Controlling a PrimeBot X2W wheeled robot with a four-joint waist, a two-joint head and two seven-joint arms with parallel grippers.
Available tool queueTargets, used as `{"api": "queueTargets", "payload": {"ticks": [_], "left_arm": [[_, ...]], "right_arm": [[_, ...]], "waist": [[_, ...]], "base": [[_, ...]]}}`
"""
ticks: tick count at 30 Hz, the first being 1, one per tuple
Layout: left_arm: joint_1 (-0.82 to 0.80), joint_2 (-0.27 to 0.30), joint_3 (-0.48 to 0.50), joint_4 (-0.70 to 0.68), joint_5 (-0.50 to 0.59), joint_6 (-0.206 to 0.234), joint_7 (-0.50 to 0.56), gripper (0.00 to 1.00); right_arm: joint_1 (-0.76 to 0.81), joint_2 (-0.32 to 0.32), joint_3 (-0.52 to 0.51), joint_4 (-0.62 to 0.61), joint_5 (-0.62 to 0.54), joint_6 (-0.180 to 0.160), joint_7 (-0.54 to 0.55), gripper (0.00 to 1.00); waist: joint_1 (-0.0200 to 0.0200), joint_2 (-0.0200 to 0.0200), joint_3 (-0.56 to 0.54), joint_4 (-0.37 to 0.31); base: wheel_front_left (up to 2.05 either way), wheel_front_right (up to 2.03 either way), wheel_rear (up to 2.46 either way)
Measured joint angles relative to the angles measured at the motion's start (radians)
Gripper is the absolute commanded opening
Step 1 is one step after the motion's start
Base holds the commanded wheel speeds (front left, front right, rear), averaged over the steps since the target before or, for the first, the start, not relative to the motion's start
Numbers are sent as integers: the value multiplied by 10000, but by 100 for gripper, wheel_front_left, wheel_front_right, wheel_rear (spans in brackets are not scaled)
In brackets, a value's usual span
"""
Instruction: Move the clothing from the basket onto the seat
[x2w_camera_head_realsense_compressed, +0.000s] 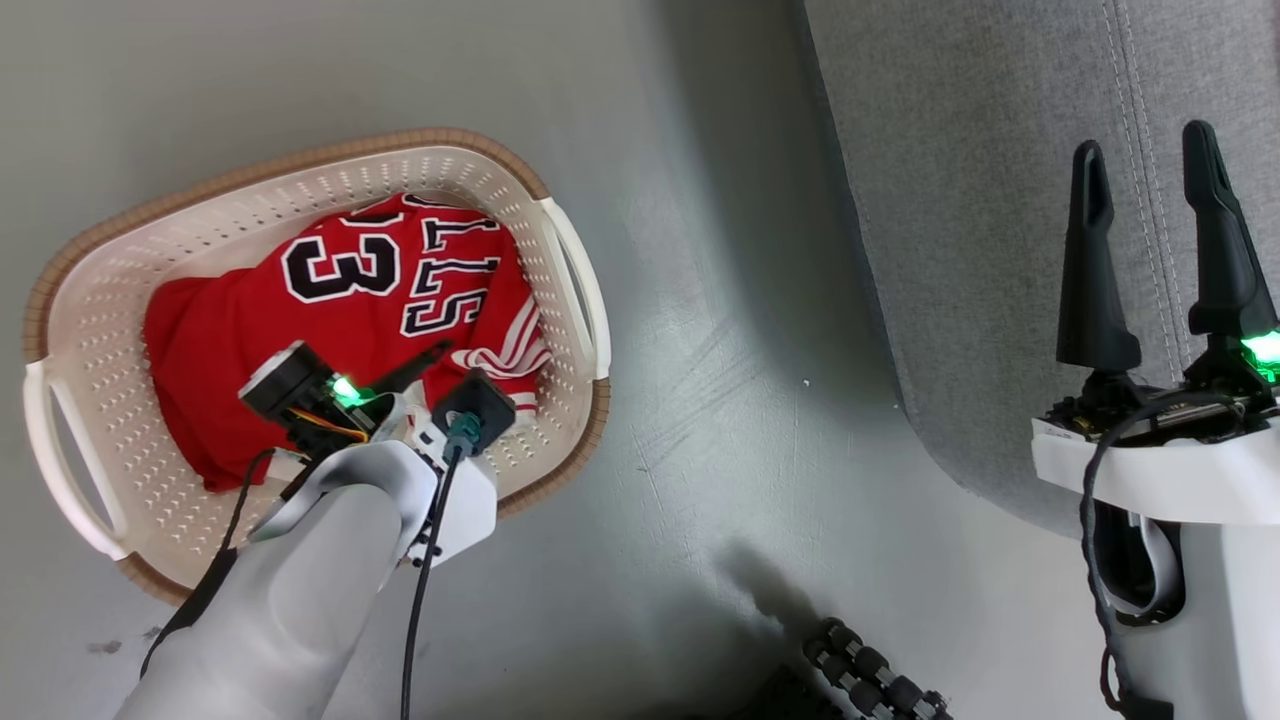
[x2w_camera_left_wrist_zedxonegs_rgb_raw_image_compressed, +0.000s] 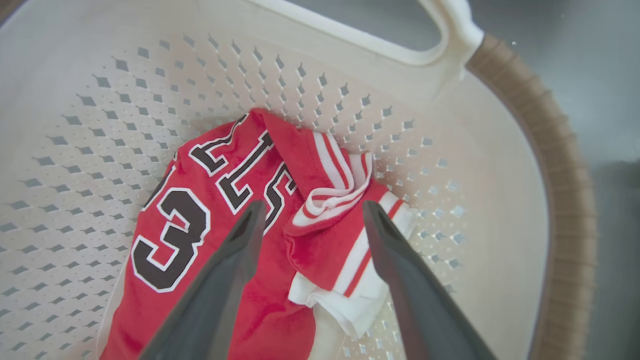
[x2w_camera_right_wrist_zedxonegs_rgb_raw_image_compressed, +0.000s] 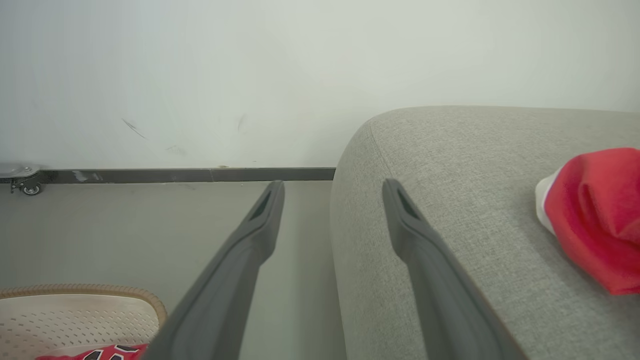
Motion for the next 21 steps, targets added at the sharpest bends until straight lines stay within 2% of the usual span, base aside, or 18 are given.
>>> {"api": "queueTargets", "payload": {"ticks": [10, 21], "left_arm": [[-231, 31, 128, 612, -4, 236, 222, 100], [-575, 94, 157, 1363, 111, 727, 759, 100]], "right_arm": [[-239, 2, 94, 140, 0, 0, -13, 100], [-423, 4, 151, 92, 67, 0, -15, 100]], "waist": [[0, 0, 395, -262], [0, 0, 680, -485]], "base": [[0, 0, 0], [0, 0, 0]]}}
